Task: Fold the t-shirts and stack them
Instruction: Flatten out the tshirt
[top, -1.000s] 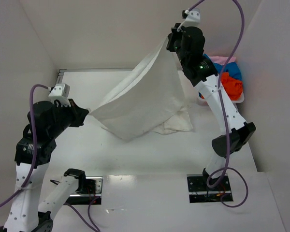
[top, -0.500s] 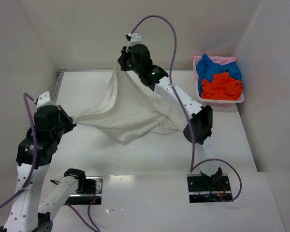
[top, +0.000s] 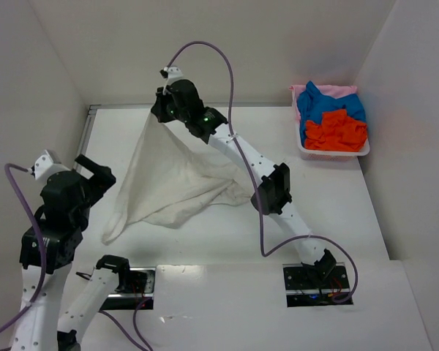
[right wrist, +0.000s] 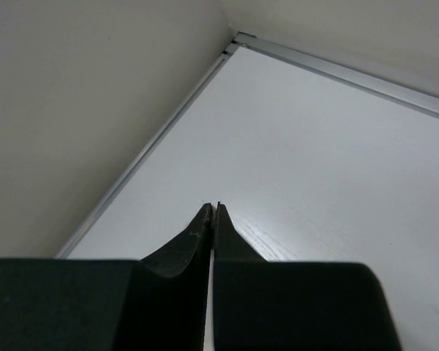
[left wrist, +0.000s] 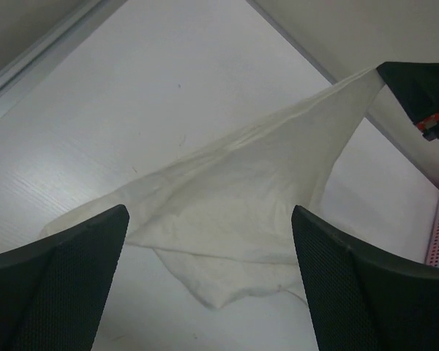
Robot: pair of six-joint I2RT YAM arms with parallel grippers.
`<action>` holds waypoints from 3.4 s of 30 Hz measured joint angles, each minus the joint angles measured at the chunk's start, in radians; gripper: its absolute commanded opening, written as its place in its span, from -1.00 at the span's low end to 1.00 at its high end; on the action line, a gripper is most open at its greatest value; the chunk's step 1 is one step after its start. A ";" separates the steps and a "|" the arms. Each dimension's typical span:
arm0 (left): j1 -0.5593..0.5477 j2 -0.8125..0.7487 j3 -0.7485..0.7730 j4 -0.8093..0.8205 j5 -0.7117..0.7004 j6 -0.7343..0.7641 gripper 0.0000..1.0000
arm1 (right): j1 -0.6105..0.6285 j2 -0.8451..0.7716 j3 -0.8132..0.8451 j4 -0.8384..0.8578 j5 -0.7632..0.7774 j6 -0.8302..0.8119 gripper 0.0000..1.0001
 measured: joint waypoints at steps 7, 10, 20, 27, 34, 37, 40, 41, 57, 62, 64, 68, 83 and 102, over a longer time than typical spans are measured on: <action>0.000 0.209 0.014 0.180 0.069 0.177 1.00 | 0.049 -0.083 -0.238 0.007 -0.022 -0.020 -1.00; 0.000 0.343 0.023 0.259 0.145 0.272 1.00 | 0.071 -0.138 -0.378 0.019 -0.028 -0.033 -1.00; 0.003 0.573 0.048 0.373 0.435 0.585 1.00 | 0.089 -0.487 -0.702 0.088 0.023 -0.124 -1.00; 0.006 0.563 0.023 0.470 0.715 0.740 1.00 | 0.087 -0.649 -0.774 0.171 0.029 -0.157 -1.00; 0.007 0.526 -0.047 0.527 0.846 0.812 1.00 | 0.087 -0.639 -0.825 0.168 0.020 -0.161 -1.00; 0.007 0.523 -0.046 0.547 0.866 0.820 1.00 | 0.087 -0.639 -0.829 0.163 0.013 -0.156 -1.00; 0.007 0.518 -0.046 0.569 0.890 0.824 1.00 | 0.087 -0.639 -0.829 0.164 0.006 -0.146 -1.00; 0.006 0.519 -0.044 0.577 0.897 0.827 1.00 | 0.087 -0.639 -0.829 0.163 0.003 -0.142 -1.00; 0.007 0.522 -0.043 0.667 0.918 0.841 0.45 | 0.087 -0.639 -0.908 0.174 -0.042 -0.092 -1.00; 0.007 0.535 -0.043 0.669 0.927 0.843 0.45 | 0.086 -0.640 -0.909 0.176 -0.049 -0.089 -1.00; 0.007 0.544 -0.043 0.669 0.933 0.843 0.48 | 0.086 -0.640 -0.909 0.176 -0.050 -0.087 -1.00; 0.007 0.552 -0.043 0.670 0.952 0.848 0.45 | 0.086 -0.641 -0.909 0.176 -0.053 -0.086 -1.00; 0.006 0.596 -0.043 0.678 0.985 0.865 -0.36 | 0.085 -0.664 -0.927 0.180 -0.056 -0.082 -1.00; 0.012 0.571 0.017 0.703 0.864 0.710 -1.00 | 0.084 -0.726 -0.995 0.210 0.071 -0.066 0.50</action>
